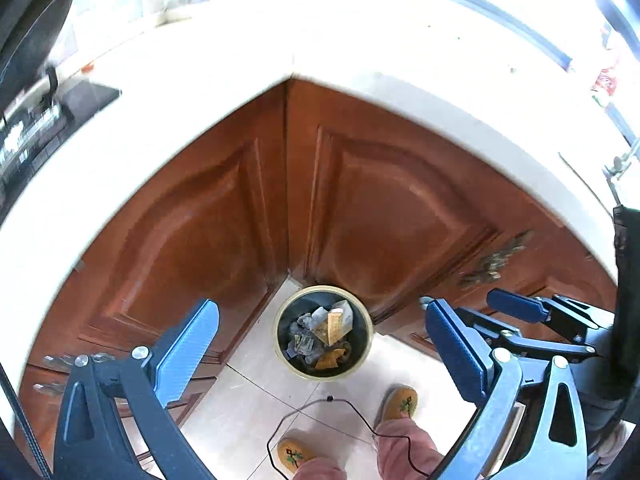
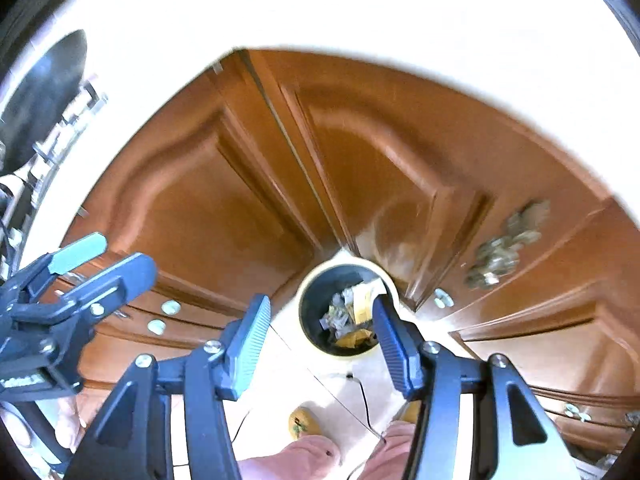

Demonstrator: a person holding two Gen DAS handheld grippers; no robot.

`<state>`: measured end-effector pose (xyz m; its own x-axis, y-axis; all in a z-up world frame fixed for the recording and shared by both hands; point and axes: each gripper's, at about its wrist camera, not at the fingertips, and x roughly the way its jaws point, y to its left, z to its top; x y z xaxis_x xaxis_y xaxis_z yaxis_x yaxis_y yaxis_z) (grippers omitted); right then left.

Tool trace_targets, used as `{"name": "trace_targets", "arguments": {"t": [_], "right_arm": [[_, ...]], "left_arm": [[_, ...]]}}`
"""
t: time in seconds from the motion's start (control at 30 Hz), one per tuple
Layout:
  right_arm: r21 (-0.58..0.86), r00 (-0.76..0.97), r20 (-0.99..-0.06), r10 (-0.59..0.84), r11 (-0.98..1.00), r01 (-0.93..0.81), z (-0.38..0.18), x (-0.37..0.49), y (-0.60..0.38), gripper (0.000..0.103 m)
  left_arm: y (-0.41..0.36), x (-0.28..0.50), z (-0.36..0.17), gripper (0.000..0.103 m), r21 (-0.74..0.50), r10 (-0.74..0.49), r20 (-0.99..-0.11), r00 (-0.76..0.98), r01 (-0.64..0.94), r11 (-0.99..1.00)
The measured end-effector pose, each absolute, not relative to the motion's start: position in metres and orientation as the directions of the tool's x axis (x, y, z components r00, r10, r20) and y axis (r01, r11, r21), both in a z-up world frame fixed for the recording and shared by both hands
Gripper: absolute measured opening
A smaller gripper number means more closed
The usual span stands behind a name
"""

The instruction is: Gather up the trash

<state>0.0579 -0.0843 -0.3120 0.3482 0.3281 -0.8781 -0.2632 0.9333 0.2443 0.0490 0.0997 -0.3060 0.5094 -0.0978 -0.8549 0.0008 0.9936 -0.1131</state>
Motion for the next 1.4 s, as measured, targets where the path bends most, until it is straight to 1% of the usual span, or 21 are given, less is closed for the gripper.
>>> {"name": "trace_targets", "arguments": {"t": [0.07, 0.3, 0.33, 0.4, 0.5, 0.63, 0.87, 1.03, 1.17, 1.4], "right_arm": [[0.246, 0.381, -0.865, 0.325, 0.938, -0.243, -0.284, 0.052, -0.087, 0.054], [0.242, 0.460, -0.834, 0.305, 0.951, -0.192, -0.211, 0.035, -0.094, 0.057], [0.243, 0.469, -0.830, 0.303, 0.952, -0.185, -0.204, 0.033, -0.095, 0.058], [0.253, 0.486, -0.818, 0.307, 0.951, -0.175, -0.183, 0.026, -0.096, 0.066], [0.250, 0.515, -0.804, 0.298, 0.955, -0.161, -0.156, 0.018, -0.095, 0.067], [0.208, 0.541, -0.803, 0.251, 0.968, -0.140, -0.131, 0.012, -0.091, 0.067], [0.194, 0.570, -0.791, 0.222, 0.975, -0.110, -0.089, 0.007, -0.095, 0.067], [0.209, 0.587, -0.784, 0.203, 0.976, -0.059, -0.065, 0.002, -0.105, 0.067], [0.171, 0.620, -0.772, 0.143, 0.985, -0.013, -0.046, -0.004, -0.112, 0.067], [0.133, 0.675, -0.734, 0.074, 0.990, 0.036, -0.021, -0.012, -0.123, 0.067]], "left_arm": [[0.098, 0.048, -0.280, 0.102, -0.125, -0.114, -0.854, 0.508, 0.012, 0.992], [0.101, 0.043, -0.210, 0.102, -0.145, -0.137, -0.833, 0.536, 0.028, 0.989], [0.101, 0.043, -0.203, 0.102, -0.144, -0.139, -0.833, 0.536, 0.032, 0.989], [0.100, 0.040, -0.185, 0.102, -0.136, -0.138, -0.827, 0.545, 0.045, 0.990], [0.098, 0.034, -0.165, 0.102, -0.125, -0.140, -0.821, 0.554, 0.065, 0.990], [0.096, 0.025, -0.141, 0.102, -0.107, -0.125, -0.812, 0.570, 0.066, 0.992], [0.093, 0.013, -0.093, 0.102, -0.065, -0.086, -0.784, 0.615, 0.057, 0.996], [0.086, 0.009, -0.062, 0.102, -0.068, -0.092, -0.752, 0.652, 0.062, 0.996], [0.074, 0.006, -0.046, 0.102, -0.045, -0.081, -0.734, 0.675, 0.070, 0.996], [0.062, 0.006, -0.022, 0.102, -0.072, -0.119, -0.708, 0.696, 0.096, 0.993]]}}
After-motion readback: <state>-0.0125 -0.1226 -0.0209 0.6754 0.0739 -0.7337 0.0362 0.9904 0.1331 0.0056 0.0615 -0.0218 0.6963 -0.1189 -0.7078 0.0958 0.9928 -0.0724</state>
